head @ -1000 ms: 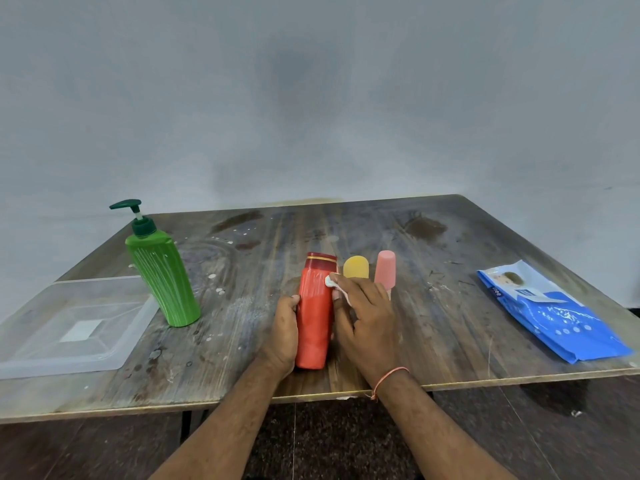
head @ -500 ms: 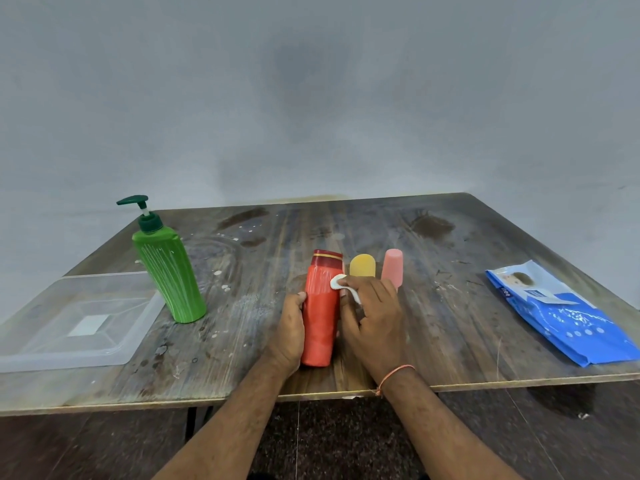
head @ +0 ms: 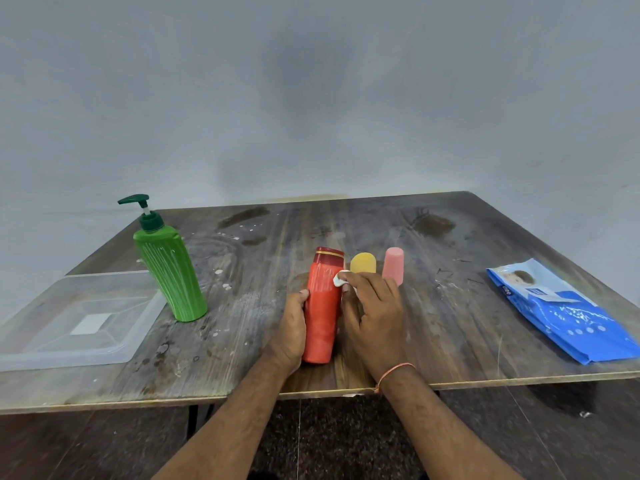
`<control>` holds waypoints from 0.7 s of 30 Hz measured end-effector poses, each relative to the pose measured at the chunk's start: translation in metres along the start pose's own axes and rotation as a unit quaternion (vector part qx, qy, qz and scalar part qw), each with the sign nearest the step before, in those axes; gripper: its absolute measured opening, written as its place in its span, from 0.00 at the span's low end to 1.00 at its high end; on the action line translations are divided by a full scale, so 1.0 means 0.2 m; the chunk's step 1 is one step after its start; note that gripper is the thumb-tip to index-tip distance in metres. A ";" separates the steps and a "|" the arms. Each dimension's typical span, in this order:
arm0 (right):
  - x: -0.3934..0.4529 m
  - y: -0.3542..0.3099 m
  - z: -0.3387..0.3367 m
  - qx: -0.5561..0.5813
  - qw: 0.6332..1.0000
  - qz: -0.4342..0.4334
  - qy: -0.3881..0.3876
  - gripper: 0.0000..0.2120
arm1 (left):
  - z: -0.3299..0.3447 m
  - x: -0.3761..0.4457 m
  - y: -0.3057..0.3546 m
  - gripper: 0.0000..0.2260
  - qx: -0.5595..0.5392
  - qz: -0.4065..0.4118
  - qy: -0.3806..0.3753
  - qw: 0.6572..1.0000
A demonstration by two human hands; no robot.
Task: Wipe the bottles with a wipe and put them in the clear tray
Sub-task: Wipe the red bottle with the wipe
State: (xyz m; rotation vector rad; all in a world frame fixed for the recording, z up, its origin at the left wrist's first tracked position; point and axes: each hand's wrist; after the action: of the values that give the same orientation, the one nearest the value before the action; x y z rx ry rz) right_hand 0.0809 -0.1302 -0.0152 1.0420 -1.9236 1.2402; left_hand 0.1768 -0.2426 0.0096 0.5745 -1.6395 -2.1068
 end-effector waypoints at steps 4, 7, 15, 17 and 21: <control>0.00 -0.02 -0.01 0.002 0.999 -0.038 -0.009 0.11 | 0.01 0.00 0.00 0.23 -0.005 -0.001 0.000 1.000; 0.00 -0.01 -0.01 -0.007 1.000 -0.028 0.005 0.08 | 0.01 0.00 0.00 0.24 -0.006 -0.001 0.002 1.000; -0.01 -0.02 -0.01 0.006 0.999 -0.042 -0.007 0.10 | 0.00 0.01 -0.01 0.24 0.003 -0.002 -0.006 1.000; -0.01 -0.02 -0.01 0.004 0.999 -0.041 0.000 0.08 | 0.00 0.00 0.00 0.24 0.013 -0.001 -0.013 1.000; 0.00 -0.01 0.00 -0.004 1.000 -0.015 0.006 0.10 | 0.00 0.00 0.00 0.23 0.017 -0.011 -0.005 1.000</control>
State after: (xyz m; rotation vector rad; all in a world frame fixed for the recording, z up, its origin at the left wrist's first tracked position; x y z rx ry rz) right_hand 0.0823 -0.1297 -0.0152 1.0539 -1.8948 1.2190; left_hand 0.1761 -0.2421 0.0095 0.5951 -1.6862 -2.1034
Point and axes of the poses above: each hand's wrist, its own x-axis towards the middle knuckle, its own z-axis out of the palm, y = z × x
